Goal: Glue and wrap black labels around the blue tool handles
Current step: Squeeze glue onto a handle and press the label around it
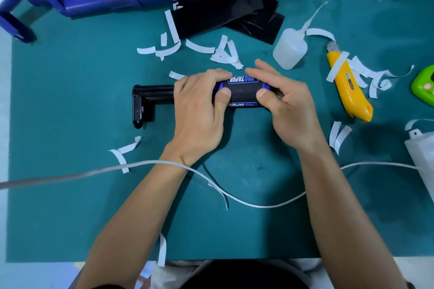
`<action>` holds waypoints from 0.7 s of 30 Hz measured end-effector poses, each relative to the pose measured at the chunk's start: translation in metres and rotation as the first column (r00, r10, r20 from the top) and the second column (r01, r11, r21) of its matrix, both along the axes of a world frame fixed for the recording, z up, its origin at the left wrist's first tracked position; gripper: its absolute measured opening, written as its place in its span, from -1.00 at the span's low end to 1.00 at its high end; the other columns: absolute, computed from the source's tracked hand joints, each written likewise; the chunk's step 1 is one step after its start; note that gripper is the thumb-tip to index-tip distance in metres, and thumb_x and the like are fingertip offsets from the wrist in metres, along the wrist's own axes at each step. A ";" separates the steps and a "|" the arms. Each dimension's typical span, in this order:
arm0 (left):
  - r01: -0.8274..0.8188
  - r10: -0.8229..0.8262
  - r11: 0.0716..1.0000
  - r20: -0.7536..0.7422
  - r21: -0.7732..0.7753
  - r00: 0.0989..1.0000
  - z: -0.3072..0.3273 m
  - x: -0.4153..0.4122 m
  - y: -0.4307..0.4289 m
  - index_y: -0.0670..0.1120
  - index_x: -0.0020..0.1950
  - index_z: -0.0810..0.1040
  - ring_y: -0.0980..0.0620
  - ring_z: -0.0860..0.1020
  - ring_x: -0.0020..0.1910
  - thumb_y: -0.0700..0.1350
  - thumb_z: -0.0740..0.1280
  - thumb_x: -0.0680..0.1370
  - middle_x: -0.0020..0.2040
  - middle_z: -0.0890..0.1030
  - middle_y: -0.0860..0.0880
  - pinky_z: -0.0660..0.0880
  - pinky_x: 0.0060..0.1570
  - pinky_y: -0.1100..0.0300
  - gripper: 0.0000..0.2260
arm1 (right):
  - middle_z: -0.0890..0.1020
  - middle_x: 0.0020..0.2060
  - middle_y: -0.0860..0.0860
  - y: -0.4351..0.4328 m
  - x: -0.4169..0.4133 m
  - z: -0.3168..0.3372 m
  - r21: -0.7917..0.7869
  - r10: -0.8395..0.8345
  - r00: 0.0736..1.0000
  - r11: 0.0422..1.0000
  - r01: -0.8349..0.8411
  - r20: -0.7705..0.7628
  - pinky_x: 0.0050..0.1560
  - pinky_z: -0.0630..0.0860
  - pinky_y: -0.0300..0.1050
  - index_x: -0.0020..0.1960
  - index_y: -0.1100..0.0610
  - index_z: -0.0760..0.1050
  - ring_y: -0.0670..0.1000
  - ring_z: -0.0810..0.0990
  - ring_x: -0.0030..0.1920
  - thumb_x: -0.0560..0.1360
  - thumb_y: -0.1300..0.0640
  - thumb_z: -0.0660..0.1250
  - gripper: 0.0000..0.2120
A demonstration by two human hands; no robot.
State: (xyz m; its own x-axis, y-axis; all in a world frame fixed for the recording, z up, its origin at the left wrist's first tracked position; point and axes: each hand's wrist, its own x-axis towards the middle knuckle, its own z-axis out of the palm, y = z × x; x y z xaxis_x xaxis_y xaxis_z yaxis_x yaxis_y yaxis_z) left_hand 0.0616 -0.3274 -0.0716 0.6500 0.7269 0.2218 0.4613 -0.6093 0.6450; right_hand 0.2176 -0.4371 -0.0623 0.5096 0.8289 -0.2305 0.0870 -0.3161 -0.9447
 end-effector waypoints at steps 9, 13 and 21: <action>-0.010 0.009 1.000 0.032 0.024 0.999 -0.003 0.000 0.002 -0.07 0.22 0.62 0.15 0.52 0.15 -0.12 0.24 0.70 0.18 0.65 0.14 0.24 0.30 0.22 -0.81 | 0.62 0.29 -0.08 0.010 -0.026 -0.001 0.073 -0.155 0.968 0.987 0.143 0.197 0.39 0.40 -0.27 0.26 0.07 0.65 -0.26 0.51 0.34 0.56 0.19 0.38 -0.71; -0.009 0.008 1.000 0.034 0.027 0.999 -0.004 0.001 0.003 -0.07 0.21 0.62 0.10 0.55 0.13 -0.12 0.23 0.70 0.17 0.67 0.12 0.25 0.30 0.21 -0.80 | 0.61 0.36 -0.09 0.003 -0.014 0.000 0.052 -0.098 0.985 0.994 0.091 0.141 0.48 0.41 -0.07 0.40 0.02 0.58 -0.17 0.50 0.42 0.60 0.22 0.28 -0.60; -0.025 0.024 0.999 0.068 0.025 0.997 -0.005 0.000 0.001 -0.09 0.22 0.64 0.06 0.59 0.15 -0.17 0.23 0.71 0.20 0.68 0.09 0.28 0.30 0.17 -0.79 | 0.70 0.10 -0.22 0.010 -0.023 0.002 0.022 -0.223 0.968 0.975 0.222 0.114 0.28 0.55 -0.12 0.31 0.01 0.63 -0.16 0.64 0.15 0.55 0.04 0.35 -0.65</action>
